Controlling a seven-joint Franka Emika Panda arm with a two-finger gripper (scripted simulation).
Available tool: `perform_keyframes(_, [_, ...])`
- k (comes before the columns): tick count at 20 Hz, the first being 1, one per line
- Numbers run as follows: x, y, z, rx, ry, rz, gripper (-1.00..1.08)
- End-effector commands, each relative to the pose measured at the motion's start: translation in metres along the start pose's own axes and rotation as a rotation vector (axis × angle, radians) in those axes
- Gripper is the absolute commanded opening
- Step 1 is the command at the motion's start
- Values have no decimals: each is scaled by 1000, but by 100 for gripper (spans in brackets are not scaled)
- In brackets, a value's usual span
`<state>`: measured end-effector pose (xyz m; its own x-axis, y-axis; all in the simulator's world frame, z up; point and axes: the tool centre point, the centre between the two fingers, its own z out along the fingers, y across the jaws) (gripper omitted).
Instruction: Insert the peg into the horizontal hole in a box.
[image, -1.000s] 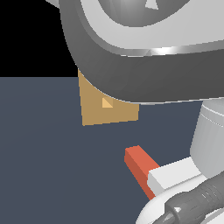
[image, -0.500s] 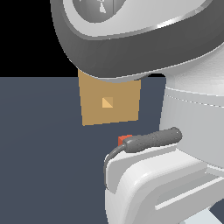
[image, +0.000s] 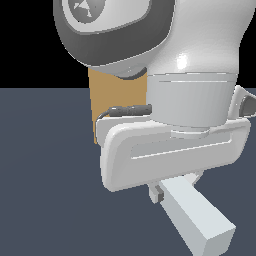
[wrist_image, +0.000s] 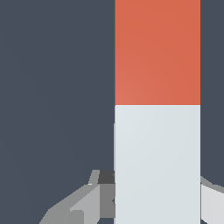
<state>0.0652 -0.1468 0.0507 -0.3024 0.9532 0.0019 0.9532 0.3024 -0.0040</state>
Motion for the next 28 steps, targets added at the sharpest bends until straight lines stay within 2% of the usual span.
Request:
perform_keyframes(1, [20,-1,-9,-4,-2,10,-100])
perform_keyframes(9, [79,-4,-27,-4,-2,40,-100])
perform_keyframes(15, [110,-4,-38,-4,-2,56,-100])
perform_keyframes(19, [120,-3,-41,-4,-2,61,-100])
perform_keyframes(28, [120,-1,-43,-7,-2,62,-100])
